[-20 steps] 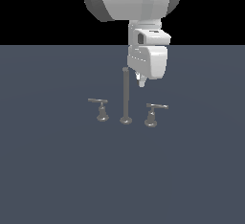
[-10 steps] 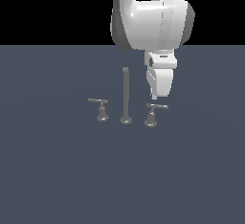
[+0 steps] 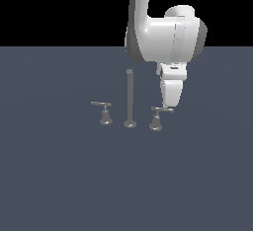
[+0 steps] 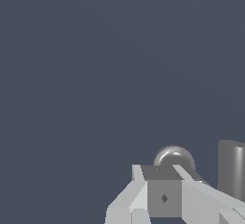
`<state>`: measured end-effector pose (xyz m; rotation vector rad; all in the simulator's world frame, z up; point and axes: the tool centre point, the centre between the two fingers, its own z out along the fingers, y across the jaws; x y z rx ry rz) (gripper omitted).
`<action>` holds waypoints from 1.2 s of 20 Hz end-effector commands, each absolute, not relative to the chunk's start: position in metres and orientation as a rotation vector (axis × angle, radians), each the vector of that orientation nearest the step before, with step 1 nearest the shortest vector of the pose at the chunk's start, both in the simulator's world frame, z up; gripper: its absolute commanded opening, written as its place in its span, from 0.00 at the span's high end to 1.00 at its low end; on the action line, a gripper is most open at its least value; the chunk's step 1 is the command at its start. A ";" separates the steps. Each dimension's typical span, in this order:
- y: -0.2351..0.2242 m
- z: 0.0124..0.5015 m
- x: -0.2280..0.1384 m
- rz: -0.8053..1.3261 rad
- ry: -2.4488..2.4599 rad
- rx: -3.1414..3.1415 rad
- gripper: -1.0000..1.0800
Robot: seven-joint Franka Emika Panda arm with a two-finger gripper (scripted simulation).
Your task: Turn on the faucet by rotating a designated handle.
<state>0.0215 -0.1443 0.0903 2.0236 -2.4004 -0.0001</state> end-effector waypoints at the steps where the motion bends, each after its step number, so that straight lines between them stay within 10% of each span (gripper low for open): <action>1: -0.145 0.089 0.022 0.001 -2.407 2.017 1.00; 24: -0.148 0.089 -0.031 0.004 -2.410 2.019 1.00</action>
